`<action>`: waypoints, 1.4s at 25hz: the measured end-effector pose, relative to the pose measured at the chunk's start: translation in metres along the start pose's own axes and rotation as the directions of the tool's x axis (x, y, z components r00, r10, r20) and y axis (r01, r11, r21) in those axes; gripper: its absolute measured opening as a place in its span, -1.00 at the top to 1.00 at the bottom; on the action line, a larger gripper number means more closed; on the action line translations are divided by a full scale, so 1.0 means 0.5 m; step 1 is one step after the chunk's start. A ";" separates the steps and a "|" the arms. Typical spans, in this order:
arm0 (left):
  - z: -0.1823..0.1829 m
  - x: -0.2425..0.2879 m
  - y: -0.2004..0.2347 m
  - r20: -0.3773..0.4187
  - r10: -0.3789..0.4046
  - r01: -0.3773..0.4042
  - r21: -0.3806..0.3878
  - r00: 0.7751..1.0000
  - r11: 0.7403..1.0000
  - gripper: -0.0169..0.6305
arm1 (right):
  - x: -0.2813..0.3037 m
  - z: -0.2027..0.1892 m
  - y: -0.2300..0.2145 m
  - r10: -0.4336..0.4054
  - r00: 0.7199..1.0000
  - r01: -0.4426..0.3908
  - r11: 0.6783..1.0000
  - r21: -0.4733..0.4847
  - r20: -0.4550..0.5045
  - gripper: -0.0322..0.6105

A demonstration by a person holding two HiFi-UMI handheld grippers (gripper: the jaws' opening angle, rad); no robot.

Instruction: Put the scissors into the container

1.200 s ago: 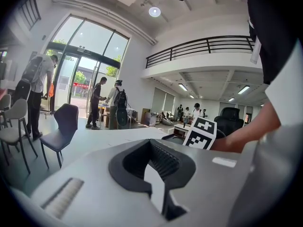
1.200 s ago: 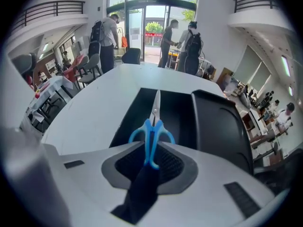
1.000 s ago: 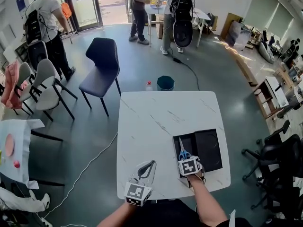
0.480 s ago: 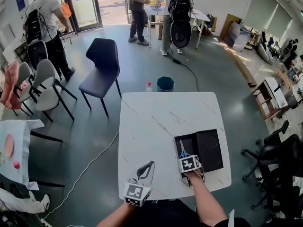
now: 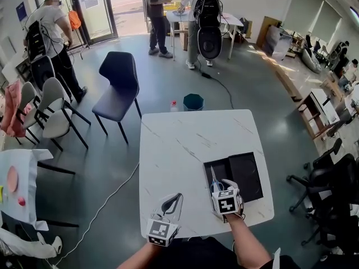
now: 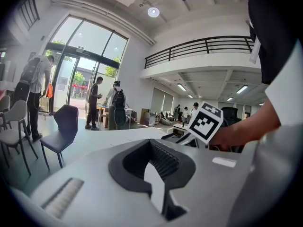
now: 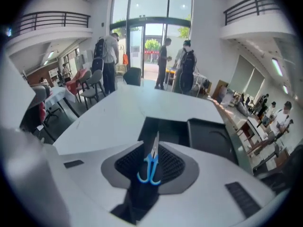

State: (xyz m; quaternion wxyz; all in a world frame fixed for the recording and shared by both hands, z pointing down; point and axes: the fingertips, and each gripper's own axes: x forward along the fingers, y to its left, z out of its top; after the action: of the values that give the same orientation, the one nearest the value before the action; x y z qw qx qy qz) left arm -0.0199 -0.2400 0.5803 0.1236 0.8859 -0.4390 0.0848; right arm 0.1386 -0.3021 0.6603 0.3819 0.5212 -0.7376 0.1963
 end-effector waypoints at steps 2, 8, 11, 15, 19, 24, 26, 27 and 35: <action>0.001 -0.001 -0.005 -0.005 -0.003 0.003 0.001 1.000 1.000 0.92 | -0.039 0.027 0.006 -0.011 0.997 0.010 1.000 0.013 0.080 0.67; 0.030 -0.016 0.001 0.008 0.009 -0.009 0.007 1.000 1.000 0.92 | -0.158 0.102 0.017 -0.033 0.946 0.032 0.999 0.008 0.324 0.87; 0.044 -0.019 0.004 0.016 0.017 -0.017 0.002 1.000 1.000 0.92 | -0.227 0.144 0.016 -0.049 0.873 0.050 0.999 0.010 0.485 0.88; 0.074 -0.014 -0.001 0.040 0.018 -0.019 0.019 0.999 1.000 0.92 | -0.294 0.184 0.020 -0.046 0.780 0.051 0.999 0.010 0.624 0.88; 0.110 -0.014 -0.003 0.076 0.010 -0.015 0.066 0.997 0.998 0.92 | -0.320 0.199 0.024 -0.030 0.758 0.032 0.999 0.009 0.652 0.88; 0.147 -0.011 -0.005 0.109 0.006 -0.017 0.098 0.994 0.995 0.92 | -0.345 0.205 0.015 -0.045 0.727 0.063 0.998 -0.001 0.685 0.88; 0.154 -0.008 -0.007 0.117 0.007 -0.019 0.102 0.993 0.995 0.92 | -0.349 0.204 0.012 -0.051 0.723 0.069 0.998 0.002 0.689 0.88; 0.157 -0.007 -0.008 0.120 0.007 -0.020 0.105 0.993 0.994 0.92 | -0.350 0.202 0.010 -0.055 0.721 0.072 0.997 0.004 0.691 0.88; 0.161 0.004 -0.024 0.127 -0.003 -0.011 0.115 0.992 0.993 0.92 | -0.365 0.194 -0.009 -0.074 0.709 0.087 0.996 0.017 0.701 0.88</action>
State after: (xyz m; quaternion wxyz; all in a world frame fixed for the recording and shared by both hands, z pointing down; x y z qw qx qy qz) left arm -0.0057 -0.2580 0.5020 0.0439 0.8943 -0.4421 0.0539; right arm 0.1382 -0.2578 0.4584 0.0864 0.5849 -0.8056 -0.0389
